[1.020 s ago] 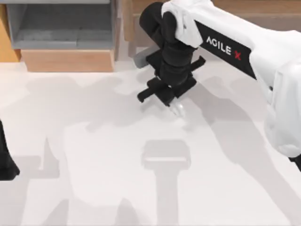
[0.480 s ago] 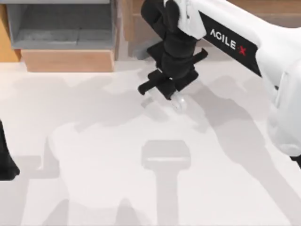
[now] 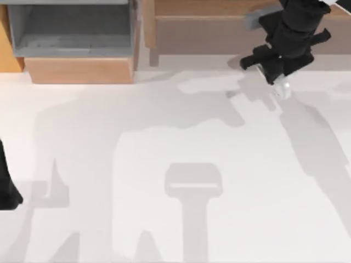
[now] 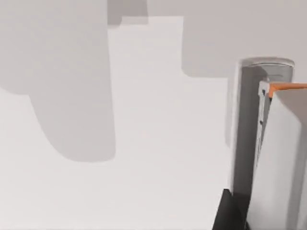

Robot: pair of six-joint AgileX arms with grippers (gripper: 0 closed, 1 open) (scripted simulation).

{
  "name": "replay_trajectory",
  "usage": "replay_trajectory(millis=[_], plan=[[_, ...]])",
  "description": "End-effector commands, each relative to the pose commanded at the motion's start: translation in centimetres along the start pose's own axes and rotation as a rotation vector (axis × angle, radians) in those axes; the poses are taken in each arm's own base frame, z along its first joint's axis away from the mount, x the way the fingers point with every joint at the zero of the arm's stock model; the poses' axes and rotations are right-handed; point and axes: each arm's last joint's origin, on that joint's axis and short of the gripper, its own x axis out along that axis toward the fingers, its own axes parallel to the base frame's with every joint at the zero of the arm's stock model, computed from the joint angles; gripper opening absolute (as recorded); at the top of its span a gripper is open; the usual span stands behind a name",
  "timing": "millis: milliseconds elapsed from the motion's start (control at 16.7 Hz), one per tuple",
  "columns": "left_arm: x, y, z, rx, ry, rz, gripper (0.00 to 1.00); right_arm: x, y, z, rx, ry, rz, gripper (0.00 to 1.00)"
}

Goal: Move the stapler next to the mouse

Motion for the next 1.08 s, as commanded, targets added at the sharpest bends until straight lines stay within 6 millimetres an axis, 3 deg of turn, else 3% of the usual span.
replay_trajectory(millis=[300,540,660,1080], plan=[[0.0,0.0,0.0,0.000,0.000,0.000,1.00,-1.0,-10.8,-5.4,0.224,0.009,-0.040,0.00],[0.0,0.0,0.0,0.000,0.000,0.000,1.00,0.7,-16.5,-9.7,0.373,0.048,-0.059,0.00],[0.0,0.0,0.0,0.000,0.000,0.000,1.00,1.3,-17.7,-10.7,0.408,0.058,-0.063,0.00],[0.0,0.0,0.0,0.000,0.000,0.000,1.00,1.3,-17.7,-10.6,0.403,0.056,-0.065,0.00]])
